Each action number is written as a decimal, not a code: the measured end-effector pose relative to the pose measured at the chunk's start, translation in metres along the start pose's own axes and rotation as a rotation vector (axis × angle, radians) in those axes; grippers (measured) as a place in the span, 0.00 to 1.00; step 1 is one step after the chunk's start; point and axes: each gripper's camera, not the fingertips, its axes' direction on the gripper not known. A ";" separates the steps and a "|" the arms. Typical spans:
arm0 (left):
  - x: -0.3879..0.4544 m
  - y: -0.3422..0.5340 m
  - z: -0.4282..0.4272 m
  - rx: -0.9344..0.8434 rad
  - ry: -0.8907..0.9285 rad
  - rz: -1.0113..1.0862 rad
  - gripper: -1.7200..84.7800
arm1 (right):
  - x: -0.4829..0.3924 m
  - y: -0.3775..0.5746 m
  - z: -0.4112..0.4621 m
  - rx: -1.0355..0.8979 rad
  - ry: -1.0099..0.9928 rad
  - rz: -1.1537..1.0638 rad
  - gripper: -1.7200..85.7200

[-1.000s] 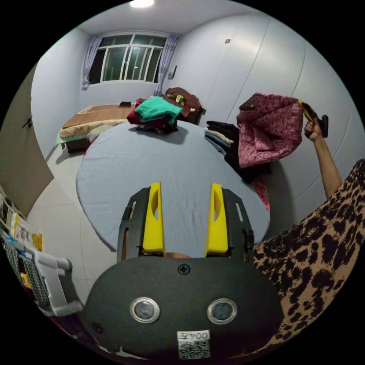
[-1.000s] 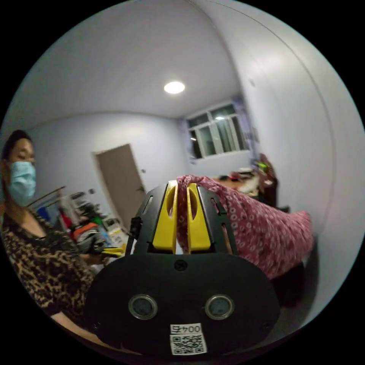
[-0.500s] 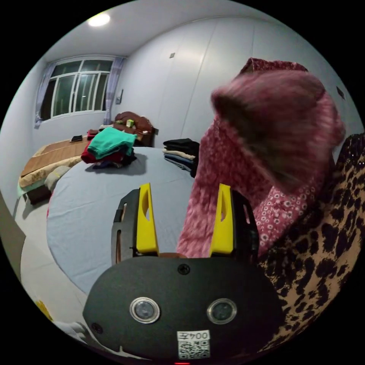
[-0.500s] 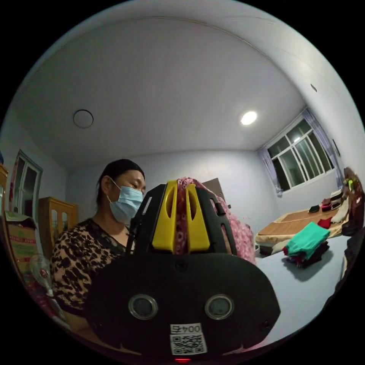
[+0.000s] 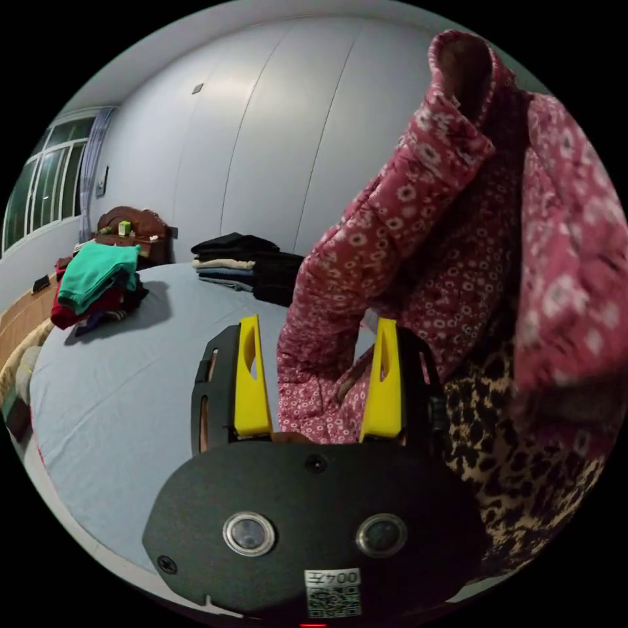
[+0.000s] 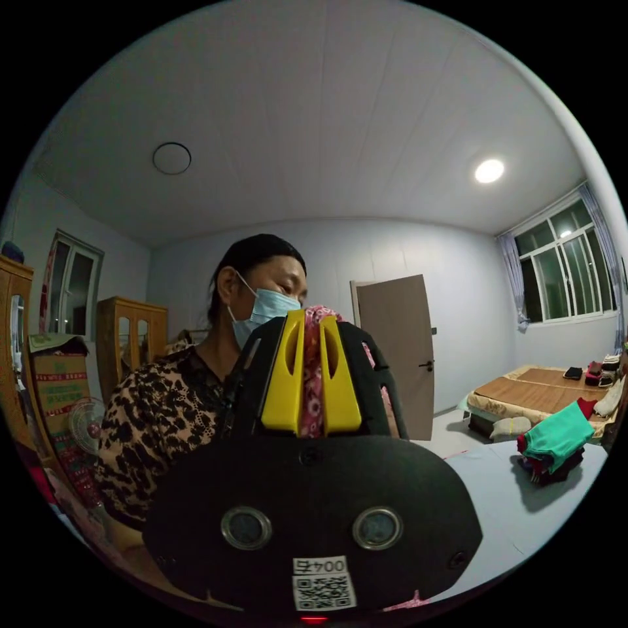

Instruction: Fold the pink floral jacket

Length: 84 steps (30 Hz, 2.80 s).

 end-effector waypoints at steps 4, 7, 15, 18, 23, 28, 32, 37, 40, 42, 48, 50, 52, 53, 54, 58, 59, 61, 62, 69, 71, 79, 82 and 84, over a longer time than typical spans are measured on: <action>-0.009 -0.029 -0.003 0.105 0.079 0.003 0.23 | 0.006 -0.001 0.014 -0.025 -0.006 0.012 0.07; -0.024 -0.043 -0.012 0.148 0.141 -0.142 0.13 | 0.006 -0.001 0.011 -0.022 0.058 -0.003 0.07; -0.067 -0.105 -0.177 0.492 -0.002 -0.409 0.02 | 0.012 -0.011 -0.044 -0.051 0.620 -0.013 0.07; -0.033 -0.134 -0.255 0.574 -0.140 -0.326 0.02 | 0.010 -0.006 -0.057 -0.017 0.626 -0.033 0.07; 0.031 -0.144 -0.336 0.680 -0.256 -0.246 0.02 | 0.013 0.014 -0.060 -0.017 0.592 -0.034 0.06; 0.091 -0.156 -0.369 0.708 -0.397 -0.186 0.02 | 0.006 0.015 -0.094 0.262 0.422 -0.096 0.01; 0.102 -0.163 -0.366 0.729 -0.451 -0.195 0.02 | 0.028 0.014 -0.082 0.074 0.640 -0.030 0.02; 0.100 -0.165 -0.358 0.752 -0.575 -0.263 0.01 | 0.136 0.105 -0.046 -0.288 0.600 0.386 0.15; 0.110 -0.172 -0.354 0.768 -0.706 -0.265 0.01 | 0.174 0.185 -0.033 -0.277 0.534 0.554 0.21; 0.114 -0.178 -0.349 0.776 -0.726 -0.248 0.01 | 0.186 0.228 -0.018 -0.318 0.576 0.583 0.24; 0.128 -0.201 -0.324 0.752 -0.844 -0.214 0.02 | 0.197 0.318 0.036 -0.583 0.545 0.540 0.30; 0.125 -0.203 -0.318 0.752 -0.827 -0.238 0.02 | 0.195 0.333 0.038 -0.604 0.556 0.530 0.31; 0.122 -0.206 -0.310 0.737 -0.803 -0.262 0.02 | 0.193 0.343 0.043 -0.611 0.626 0.460 0.29; 0.122 -0.206 -0.308 0.732 -0.798 -0.264 0.02 | 0.193 0.344 0.046 -0.612 0.649 0.438 0.28; 0.122 -0.207 -0.303 0.724 -0.791 -0.265 0.02 | 0.196 0.345 0.050 -0.593 0.701 0.402 0.24; 0.124 -0.205 -0.297 0.709 -0.821 -0.258 0.02 | 0.222 0.338 0.029 -0.463 0.782 0.511 0.09; 0.125 -0.204 -0.299 0.709 -0.834 -0.255 0.02 | 0.223 0.334 0.021 -0.439 0.783 0.519 0.08; 0.130 -0.196 -0.314 0.731 -0.845 -0.256 0.02 | 0.217 0.308 -0.009 -0.369 0.791 0.497 0.07; 0.132 -0.194 -0.319 0.738 -0.843 -0.256 0.02 | 0.214 0.298 -0.017 -0.344 0.780 0.487 0.07; 0.180 -0.189 -0.376 0.763 -0.801 -0.142 0.02 | 0.129 0.170 -0.087 -0.042 0.554 0.158 0.07; 0.183 -0.196 -0.383 0.753 -0.796 -0.118 0.02 | 0.111 0.143 -0.093 -0.033 0.567 0.090 0.07; 0.022 -0.275 -0.313 0.417 -0.846 -0.117 0.06 | 0.180 0.094 -0.099 -0.190 0.806 0.230 0.07; -0.132 -0.277 -0.243 0.127 -0.859 -0.317 0.15 | 0.282 0.117 -0.109 -0.358 1.036 0.399 0.09; -0.208 -0.254 -0.218 0.005 -0.763 -0.505 0.19 | 0.347 0.143 -0.121 -0.486 1.243 0.524 0.12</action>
